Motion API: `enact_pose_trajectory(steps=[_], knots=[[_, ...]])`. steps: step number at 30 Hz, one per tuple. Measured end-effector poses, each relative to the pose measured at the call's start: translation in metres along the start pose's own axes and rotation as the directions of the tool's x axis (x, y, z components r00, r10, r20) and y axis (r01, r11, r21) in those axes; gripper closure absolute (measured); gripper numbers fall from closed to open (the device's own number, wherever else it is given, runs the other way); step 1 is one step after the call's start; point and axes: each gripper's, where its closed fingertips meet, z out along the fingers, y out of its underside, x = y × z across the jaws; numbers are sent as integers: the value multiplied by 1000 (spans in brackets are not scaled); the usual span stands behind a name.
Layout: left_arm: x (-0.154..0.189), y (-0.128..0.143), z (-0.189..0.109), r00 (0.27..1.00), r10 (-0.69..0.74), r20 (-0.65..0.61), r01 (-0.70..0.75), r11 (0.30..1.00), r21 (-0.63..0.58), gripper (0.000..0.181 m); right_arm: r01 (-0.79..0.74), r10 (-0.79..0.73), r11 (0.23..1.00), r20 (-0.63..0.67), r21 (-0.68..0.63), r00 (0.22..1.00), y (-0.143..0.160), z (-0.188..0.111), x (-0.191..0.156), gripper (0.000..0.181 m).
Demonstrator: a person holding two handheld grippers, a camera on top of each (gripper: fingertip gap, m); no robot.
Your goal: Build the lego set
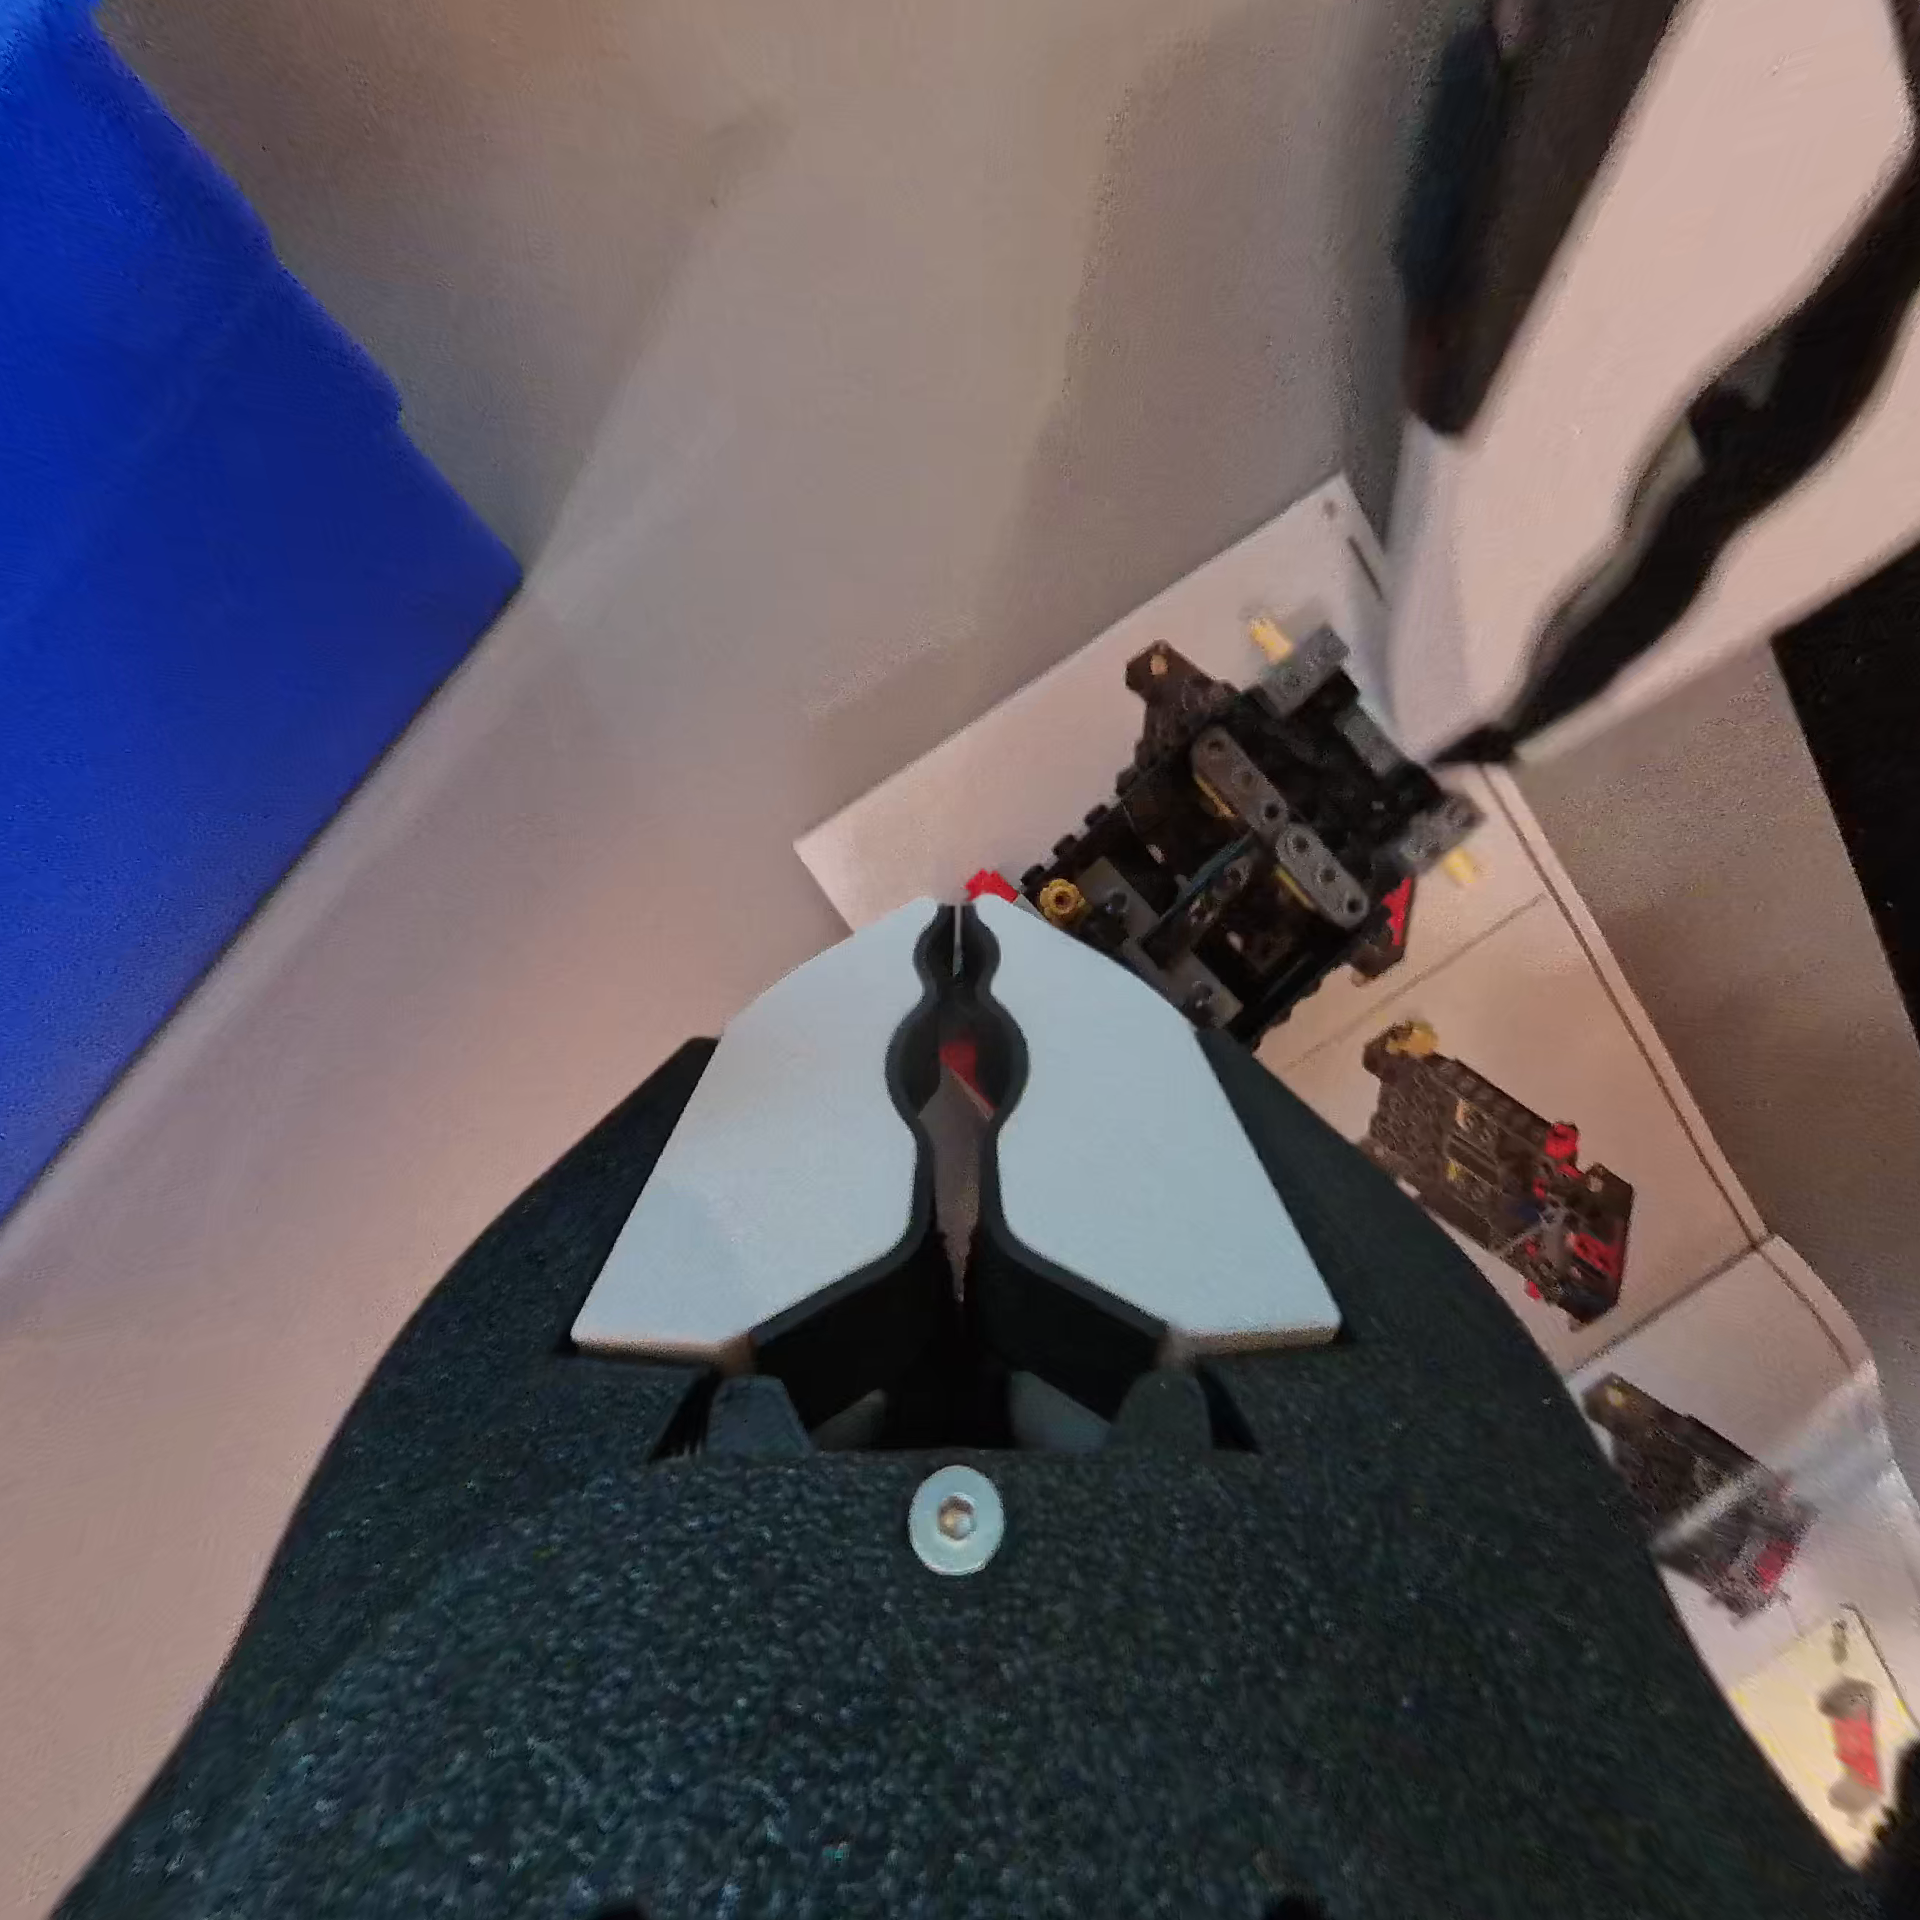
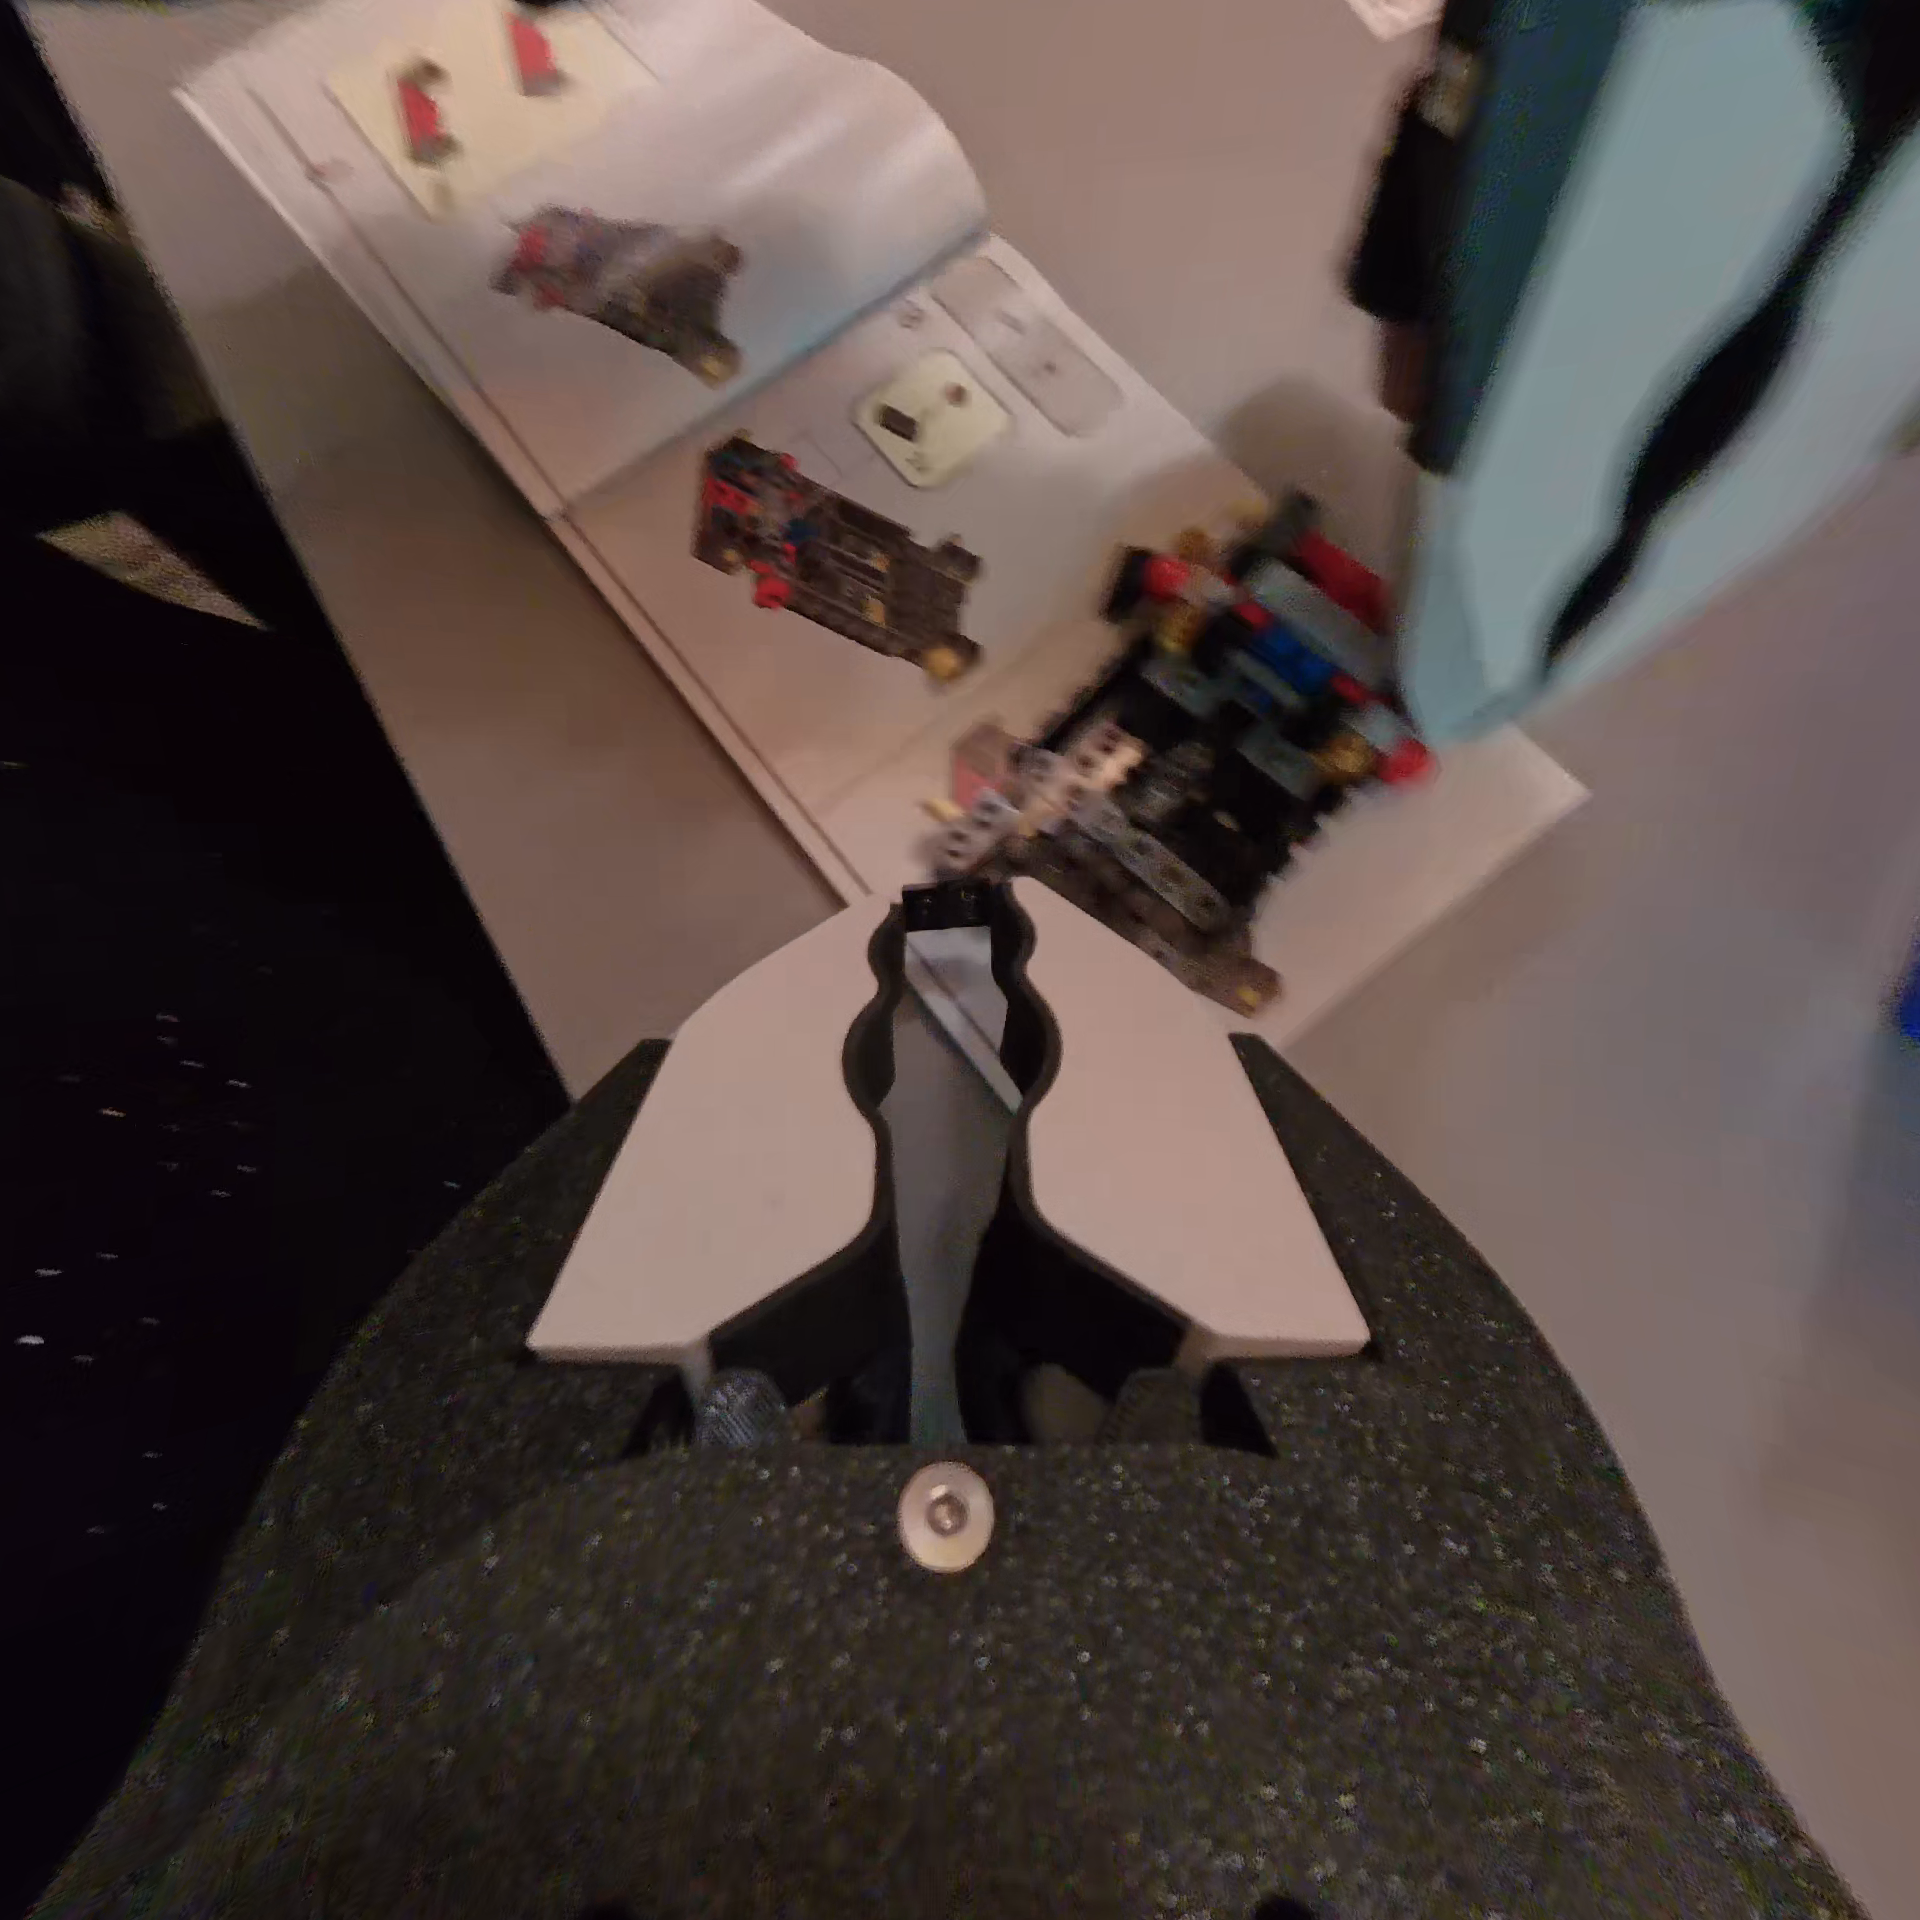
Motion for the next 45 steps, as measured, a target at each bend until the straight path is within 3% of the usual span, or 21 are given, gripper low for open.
enact_pose_trajectory(steps=[3,5,9,12,16,25,31,35,40,45], knots=[[2,12,-5,999,-11,48,12,1000,-28,179,-14,14,1000,-10,9,1000,1,-9,11,165],[-1,15,-8,997,-18,79,19,1000,-18,179,-12,6,996,68,85,998,-16,-16,-8,165],[-2,17,-7,995,-66,69,66,998,5,178,50,-55,998,129,41,990,-16,5,-38,165],[0,21,-8,993,-91,76,91,996,2,179,18,-17,1000,51,-13,999,-4,13,-17,165],[11,30,-11,989,-136,63,137,991,-10,178,-37,37,999,-34,-15,999,3,2,17,165],[46,19,-11,963,-270,-5,268,953,145,177,-37,34,999,-81,-35,996,3,-3,62,165],[33,45,-24,929,-321,185,305,946,112,177,0,-3,997,-36,-78,999,-1,-5,52,165],[47,49,-11,929,-362,79,355,930,91,177,17,-19,992,-12,-129,1000,7,3,40,165],[62,34,-9,920,-392,5,387,911,144,176,15,-16,994,-9,-107,1000,3,6,58,165],[70,23,3,899,-437,3,431,888,162,176,139,-137,982,21,-132,990,-1,8,78,165]])
